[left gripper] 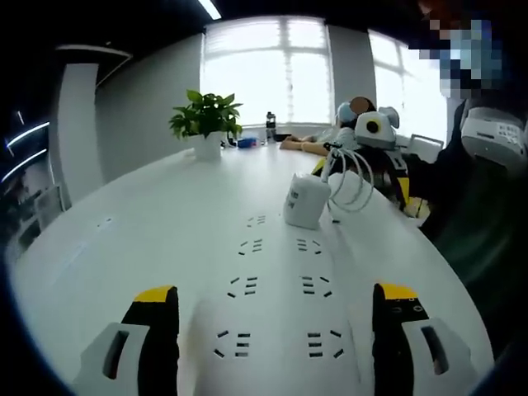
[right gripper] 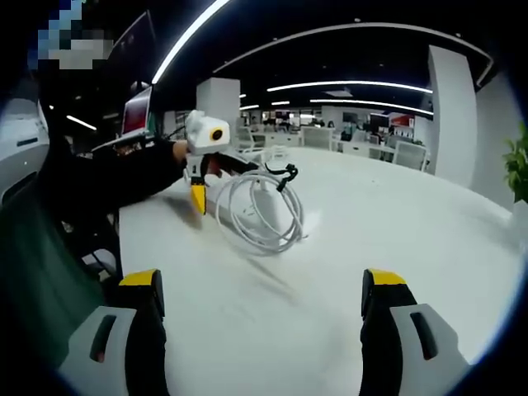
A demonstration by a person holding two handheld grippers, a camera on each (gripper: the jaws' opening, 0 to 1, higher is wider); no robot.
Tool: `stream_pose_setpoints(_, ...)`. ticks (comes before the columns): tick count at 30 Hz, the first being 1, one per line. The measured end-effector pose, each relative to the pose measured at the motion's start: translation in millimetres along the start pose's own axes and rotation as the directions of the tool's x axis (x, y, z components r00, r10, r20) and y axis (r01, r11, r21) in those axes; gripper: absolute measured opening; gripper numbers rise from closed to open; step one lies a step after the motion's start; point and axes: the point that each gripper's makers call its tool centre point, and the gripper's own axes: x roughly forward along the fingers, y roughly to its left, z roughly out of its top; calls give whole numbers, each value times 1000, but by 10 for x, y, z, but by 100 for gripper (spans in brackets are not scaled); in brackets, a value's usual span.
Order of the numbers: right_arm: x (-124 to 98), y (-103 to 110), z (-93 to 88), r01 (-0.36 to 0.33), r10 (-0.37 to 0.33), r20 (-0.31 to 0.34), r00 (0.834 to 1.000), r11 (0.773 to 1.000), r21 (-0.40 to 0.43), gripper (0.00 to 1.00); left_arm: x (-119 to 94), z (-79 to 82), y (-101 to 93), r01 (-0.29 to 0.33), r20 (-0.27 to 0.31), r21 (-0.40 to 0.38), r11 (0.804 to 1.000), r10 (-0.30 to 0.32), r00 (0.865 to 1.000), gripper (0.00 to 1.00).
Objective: Straighten the power strip on the desk, plug the charger into it
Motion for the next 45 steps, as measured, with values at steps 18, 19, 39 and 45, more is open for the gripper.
stream_pose_setpoints(18,12,-13,2,-1,1,3,1000,1000,9,99,-168,-6,24,-99,12,-71,993,100,995,99)
stream_pose_setpoints(19,13,-14,-1,0,0,1,1000,1000,9,99,-174,-15,17,-101,10,-73,992,102,995,99)
stream_pose_setpoints(39,-41,-72,10,16,-16,3,1000,1000,4,100,-410,85,29,-230,86,-128,965,241,967,99)
stream_pose_setpoints(45,-40,-69,34,12,-12,10,1000,1000,2,100,-462,29,29,-278,71,-125,953,288,955,99)
